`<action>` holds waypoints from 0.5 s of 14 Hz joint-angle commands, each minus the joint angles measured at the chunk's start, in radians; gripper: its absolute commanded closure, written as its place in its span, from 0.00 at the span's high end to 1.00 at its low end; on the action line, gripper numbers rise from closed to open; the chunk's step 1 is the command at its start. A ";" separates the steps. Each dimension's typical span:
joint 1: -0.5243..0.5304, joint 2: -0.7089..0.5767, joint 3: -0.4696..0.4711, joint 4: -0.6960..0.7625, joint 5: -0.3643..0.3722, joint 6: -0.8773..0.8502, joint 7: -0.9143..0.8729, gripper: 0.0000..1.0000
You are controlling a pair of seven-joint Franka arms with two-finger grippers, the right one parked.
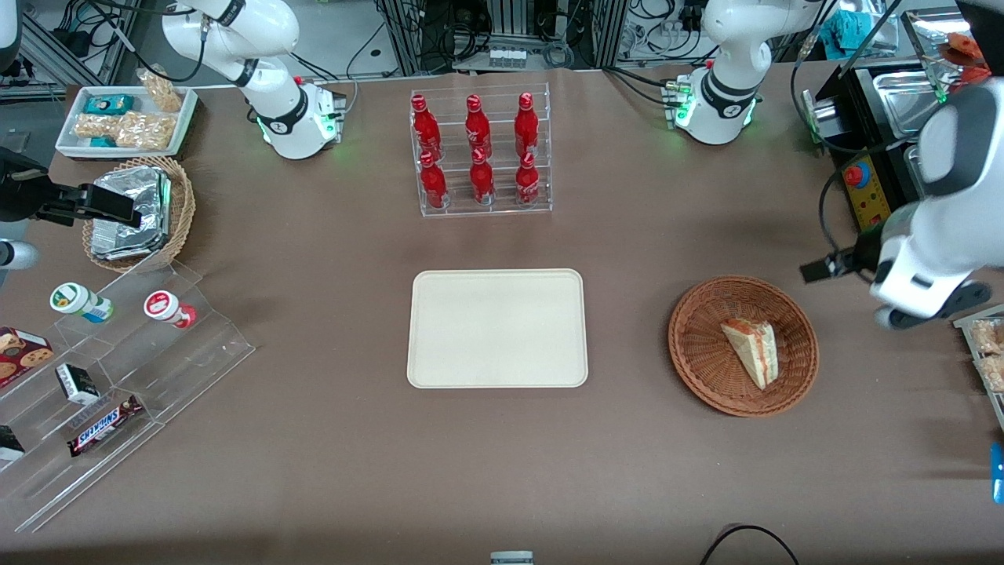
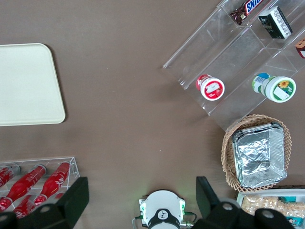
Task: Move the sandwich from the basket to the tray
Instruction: 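Lower the open left gripper over the wrapped sandwich in the basket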
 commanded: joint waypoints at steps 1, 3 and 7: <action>0.013 -0.018 -0.002 -0.170 -0.002 0.204 -0.014 1.00; 0.045 -0.003 0.012 -0.227 -0.019 0.321 -0.017 1.00; 0.036 0.037 0.013 -0.233 -0.031 0.389 -0.136 1.00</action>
